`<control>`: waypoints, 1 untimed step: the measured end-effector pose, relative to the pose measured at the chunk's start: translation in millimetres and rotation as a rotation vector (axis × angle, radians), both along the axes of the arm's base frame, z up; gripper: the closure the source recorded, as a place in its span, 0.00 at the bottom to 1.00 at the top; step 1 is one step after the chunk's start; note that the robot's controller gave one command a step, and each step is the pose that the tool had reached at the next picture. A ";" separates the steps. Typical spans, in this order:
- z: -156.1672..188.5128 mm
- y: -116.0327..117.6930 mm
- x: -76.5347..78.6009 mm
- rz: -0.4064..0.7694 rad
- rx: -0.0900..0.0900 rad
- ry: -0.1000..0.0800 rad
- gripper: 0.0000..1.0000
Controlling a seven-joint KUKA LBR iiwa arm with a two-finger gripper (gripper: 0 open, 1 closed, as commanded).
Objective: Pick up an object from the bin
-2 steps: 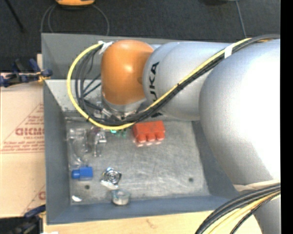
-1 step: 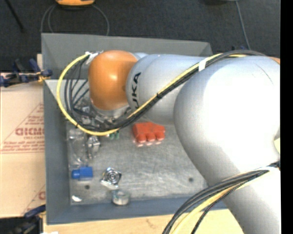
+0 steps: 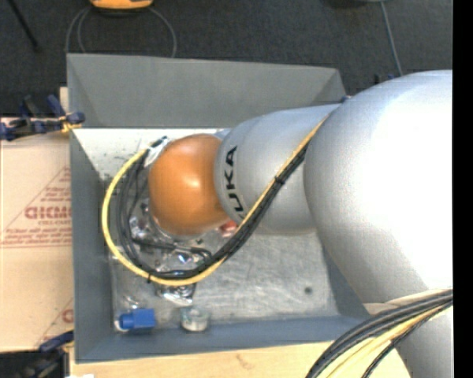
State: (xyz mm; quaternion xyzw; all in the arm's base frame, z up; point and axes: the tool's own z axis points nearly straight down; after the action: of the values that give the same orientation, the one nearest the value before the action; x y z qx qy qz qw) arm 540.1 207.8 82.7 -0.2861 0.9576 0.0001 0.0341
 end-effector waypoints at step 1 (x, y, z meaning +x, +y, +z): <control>9.0 -66.8 25.3 -0.128 -0.015 0.059 0.00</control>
Offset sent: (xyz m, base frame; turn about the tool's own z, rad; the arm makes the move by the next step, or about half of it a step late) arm 0.0219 -0.0626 0.0074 0.1189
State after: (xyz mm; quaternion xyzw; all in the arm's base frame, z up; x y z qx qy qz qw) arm 565.4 141.0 91.8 -0.2246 0.9745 -0.0011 0.0037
